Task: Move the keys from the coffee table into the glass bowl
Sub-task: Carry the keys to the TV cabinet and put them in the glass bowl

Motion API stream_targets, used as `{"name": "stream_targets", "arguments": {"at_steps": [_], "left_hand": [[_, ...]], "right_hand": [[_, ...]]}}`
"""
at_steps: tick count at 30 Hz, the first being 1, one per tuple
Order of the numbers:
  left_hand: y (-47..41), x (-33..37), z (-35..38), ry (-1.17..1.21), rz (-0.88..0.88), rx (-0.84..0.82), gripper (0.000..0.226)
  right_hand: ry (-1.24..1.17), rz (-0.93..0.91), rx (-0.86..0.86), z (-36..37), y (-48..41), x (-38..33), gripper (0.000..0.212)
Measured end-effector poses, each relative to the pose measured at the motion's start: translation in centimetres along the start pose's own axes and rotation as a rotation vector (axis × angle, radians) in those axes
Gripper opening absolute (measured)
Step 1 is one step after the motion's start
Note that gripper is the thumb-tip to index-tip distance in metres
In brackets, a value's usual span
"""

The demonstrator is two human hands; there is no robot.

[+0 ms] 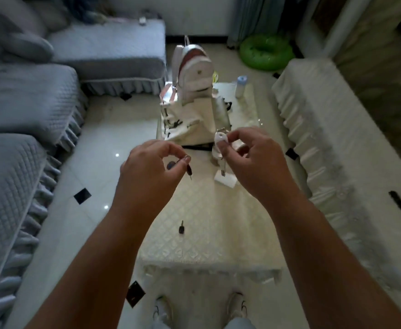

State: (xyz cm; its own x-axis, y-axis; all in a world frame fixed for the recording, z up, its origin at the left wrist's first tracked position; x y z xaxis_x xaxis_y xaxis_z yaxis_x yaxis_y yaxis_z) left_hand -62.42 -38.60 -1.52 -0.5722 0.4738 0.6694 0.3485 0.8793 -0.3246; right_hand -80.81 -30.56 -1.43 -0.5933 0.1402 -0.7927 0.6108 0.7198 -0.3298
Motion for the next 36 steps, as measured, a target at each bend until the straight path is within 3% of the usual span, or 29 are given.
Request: {"name": "stream_targets", "arguments": {"at_steps": [6, 12, 21, 36], "left_hand": [[-1.5, 7.2, -5.1, -0.051, 0.104, -0.033, 0.007], [-0.3, 11.0, -5.2, -0.098, 0.147, -0.063, 0.008], [1.9, 17.7, 0.6, -0.081, 0.229, -0.162, 0.011], [3.3, 28.9, 12.1, 0.094, 0.439, -0.427, 0.002]], "right_hand": [[0.059, -0.014, 0.038, -7.0, -0.9, -5.2, 0.013], [0.235, -0.065, 0.059, -12.9, 0.0, -4.7, 0.009], [0.424, -0.010, 0.163, -22.3, 2.4, 0.9, 0.012], [0.556, 0.322, 0.373, -34.0, 7.2, 6.9, 0.013]]}}
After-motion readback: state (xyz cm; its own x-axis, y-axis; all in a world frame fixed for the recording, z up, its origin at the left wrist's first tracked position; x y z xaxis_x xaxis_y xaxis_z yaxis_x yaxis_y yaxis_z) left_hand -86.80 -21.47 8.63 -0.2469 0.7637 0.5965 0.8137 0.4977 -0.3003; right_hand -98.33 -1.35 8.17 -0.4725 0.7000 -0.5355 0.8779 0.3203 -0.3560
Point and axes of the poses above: each hand's wrist, its own y-axis away from the middle knuckle, its own z-axis out of the palm, x = y × z, the point moved 4 cm from there along -y, towards the middle knuckle, and after that the axes turned 10 degrees about x, right-handed, at the moved point
